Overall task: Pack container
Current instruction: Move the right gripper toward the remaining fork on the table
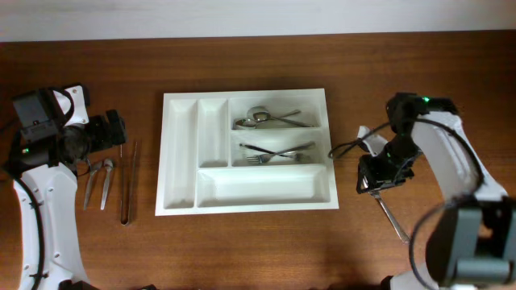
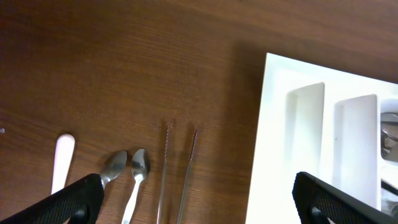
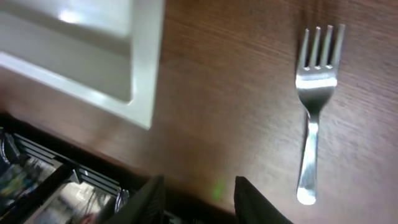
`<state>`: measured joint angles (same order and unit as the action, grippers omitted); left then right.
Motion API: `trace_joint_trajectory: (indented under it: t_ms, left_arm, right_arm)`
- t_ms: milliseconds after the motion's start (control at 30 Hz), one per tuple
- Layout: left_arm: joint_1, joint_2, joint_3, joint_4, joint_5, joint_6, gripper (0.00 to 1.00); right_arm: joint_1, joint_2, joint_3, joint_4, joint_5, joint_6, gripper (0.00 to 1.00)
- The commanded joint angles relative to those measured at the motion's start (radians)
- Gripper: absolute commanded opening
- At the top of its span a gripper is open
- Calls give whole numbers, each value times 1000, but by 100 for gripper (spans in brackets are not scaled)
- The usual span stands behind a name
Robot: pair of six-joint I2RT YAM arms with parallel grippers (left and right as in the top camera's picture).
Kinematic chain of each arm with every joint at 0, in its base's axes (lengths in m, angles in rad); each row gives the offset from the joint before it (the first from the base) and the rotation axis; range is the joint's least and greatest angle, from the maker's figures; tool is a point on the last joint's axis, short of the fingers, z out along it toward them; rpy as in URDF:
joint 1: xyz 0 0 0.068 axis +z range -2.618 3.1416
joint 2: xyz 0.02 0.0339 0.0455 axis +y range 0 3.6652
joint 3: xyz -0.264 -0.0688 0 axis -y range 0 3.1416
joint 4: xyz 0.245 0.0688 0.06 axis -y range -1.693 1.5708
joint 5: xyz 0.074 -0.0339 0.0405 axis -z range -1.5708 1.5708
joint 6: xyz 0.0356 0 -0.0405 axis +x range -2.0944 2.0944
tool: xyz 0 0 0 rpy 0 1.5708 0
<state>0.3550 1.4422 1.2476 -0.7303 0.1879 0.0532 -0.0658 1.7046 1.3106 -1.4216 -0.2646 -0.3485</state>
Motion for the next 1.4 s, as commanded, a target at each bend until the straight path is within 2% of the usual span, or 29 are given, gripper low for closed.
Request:
trace_joint_trajectory:
  t_ms: [0,100,333,400,500,733,933,1033,1200,1367]
  left_arm:
    - [6,3,17,2,14,16,99]
    - [6,3,17,2,14,16,99]
    - [6,3,17,2,14,16,99]
    - [6,3,17,2,14,16,99]
    - [6,3,17,2,14,16,99]
    - [6,3,17,2,14,16,99]
    - [6,3,17,2,14,16,99]
    - [6,3,17,2,14,16,99]
    - [6,3,17,2,14,16,99]
    - [6,3,17,2,14,16,99]
  right_arm:
    - [-2,-221,2,-21,-11,-2,37]
    - [-2,-377,-14,-12,23,-2,38]
    - [-2,-690,-261,164,113,1,62]
    - [-2,-749,-358,242,166,51,63]
    - [-3,-769,-412,299,241,74,62]
    - [-79,-601,-424,395,252,61,62]
    - [-153,-276,-422,452,250,24,61]
    - [-149,-175,-410,454,241,14,60]
    - [-149,-110,-409,473,221,-69,58]
    - [-149,-86,-409,518,243,-93,56]
